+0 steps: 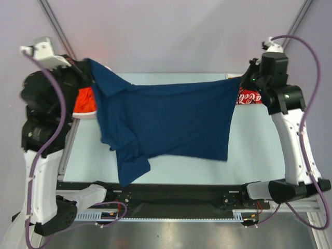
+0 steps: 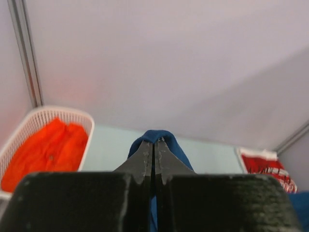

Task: Fold and stack the t-shirts
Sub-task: Flatten the tshirt out

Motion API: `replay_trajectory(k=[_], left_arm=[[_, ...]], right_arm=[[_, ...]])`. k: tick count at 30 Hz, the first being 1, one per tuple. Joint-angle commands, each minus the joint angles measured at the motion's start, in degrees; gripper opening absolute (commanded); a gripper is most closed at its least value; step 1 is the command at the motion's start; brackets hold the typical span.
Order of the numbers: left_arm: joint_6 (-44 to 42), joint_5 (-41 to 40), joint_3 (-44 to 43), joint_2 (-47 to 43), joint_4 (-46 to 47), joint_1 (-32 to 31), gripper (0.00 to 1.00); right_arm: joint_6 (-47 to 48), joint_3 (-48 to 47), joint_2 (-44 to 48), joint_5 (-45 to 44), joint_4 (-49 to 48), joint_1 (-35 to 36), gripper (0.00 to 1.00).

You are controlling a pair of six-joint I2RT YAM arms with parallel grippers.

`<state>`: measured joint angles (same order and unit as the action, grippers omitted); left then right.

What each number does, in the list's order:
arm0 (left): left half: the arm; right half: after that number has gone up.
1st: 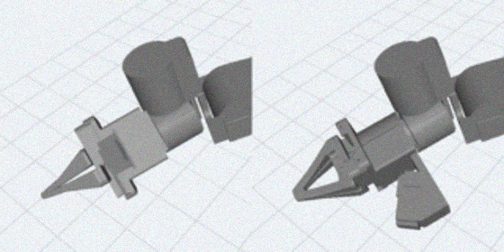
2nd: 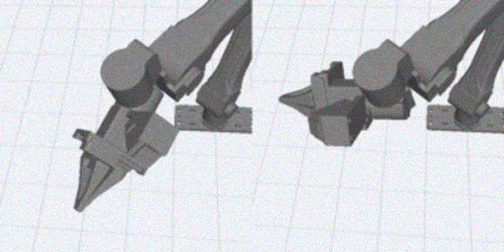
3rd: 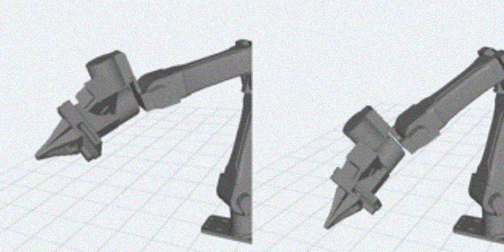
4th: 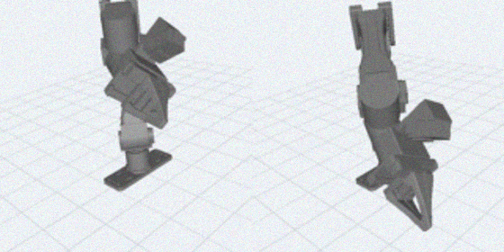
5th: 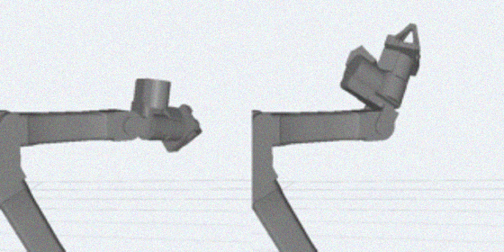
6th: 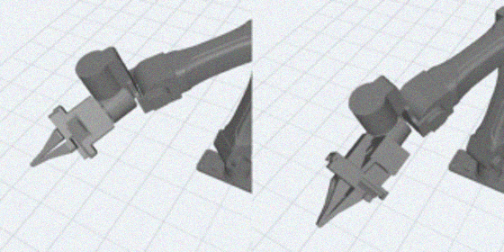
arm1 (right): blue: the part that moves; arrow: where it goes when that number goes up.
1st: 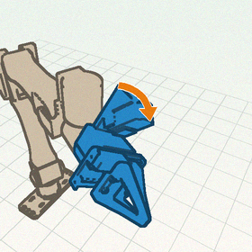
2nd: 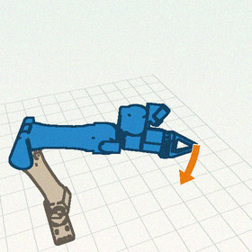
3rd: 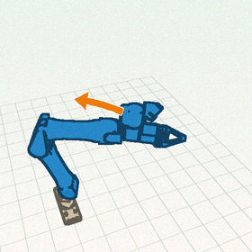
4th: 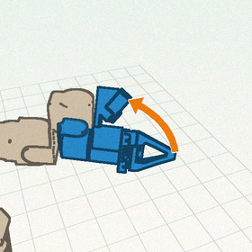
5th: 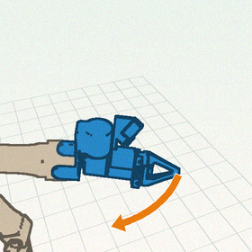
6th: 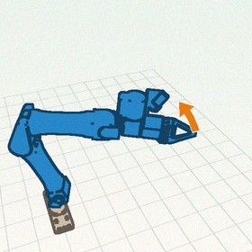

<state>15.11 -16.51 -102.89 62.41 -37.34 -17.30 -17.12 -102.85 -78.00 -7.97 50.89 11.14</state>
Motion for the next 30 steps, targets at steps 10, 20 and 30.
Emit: replay_trajectory(k=[10, 20, 30], left_arm=[[-16.78, 1.75, -24.71, -4.49, 15.46, 0.34, 0.0], [-14.16, 5.52, -34.3, -8.7, 21.78, 0.16, 0.0], [-13.18, 8.16, -28.43, -5.03, 23.01, -0.1, 0.0]], right_arm=[[7.89, -11.65, 16.91, -7.85, -12.39, -0.24, 0.0], [5.7, -20.98, 23.94, -1.35, -8.71, -0.67, 0.0], [-1.33, -14.81, 23.06, 1.98, -10.52, -1.91, 0.0]])
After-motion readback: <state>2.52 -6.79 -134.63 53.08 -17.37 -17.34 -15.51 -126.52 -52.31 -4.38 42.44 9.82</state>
